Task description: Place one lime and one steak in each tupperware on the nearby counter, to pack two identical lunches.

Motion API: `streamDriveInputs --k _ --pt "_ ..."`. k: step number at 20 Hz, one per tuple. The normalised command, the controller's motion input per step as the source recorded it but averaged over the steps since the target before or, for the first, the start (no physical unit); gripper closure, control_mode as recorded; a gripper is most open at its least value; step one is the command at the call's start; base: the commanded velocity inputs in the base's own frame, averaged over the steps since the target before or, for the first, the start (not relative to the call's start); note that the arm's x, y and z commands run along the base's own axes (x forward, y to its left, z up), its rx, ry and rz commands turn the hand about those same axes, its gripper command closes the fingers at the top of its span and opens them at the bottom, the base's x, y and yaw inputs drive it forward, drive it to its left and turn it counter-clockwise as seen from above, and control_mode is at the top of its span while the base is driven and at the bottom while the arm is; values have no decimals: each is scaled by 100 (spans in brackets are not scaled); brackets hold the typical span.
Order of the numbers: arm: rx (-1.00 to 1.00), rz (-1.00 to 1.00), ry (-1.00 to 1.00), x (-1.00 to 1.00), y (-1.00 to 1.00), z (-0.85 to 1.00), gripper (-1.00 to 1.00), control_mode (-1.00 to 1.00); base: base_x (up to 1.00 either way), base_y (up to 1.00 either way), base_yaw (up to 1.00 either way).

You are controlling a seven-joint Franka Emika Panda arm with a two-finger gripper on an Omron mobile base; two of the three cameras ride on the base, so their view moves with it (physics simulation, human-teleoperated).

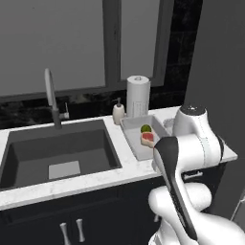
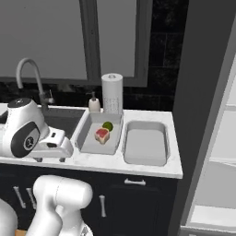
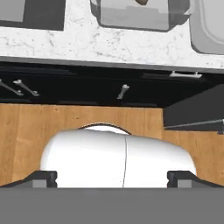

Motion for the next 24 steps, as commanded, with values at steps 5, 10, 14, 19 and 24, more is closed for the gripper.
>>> streamDriveInputs --k 5,10,14,19,24 --pt "0 0 0 0 0 0 -100 100 -93 -55 -4" --pt "0 0 0 0 0 0 -100 100 -42 -100 -5" --pt "0 0 0 0 0 0 -100 100 -11 -100 -3" --pt "0 0 0 0 0 0 -100 100 0 -95 -1" --pt "0 0 0 0 0 0 -100 100 0 -82 0"
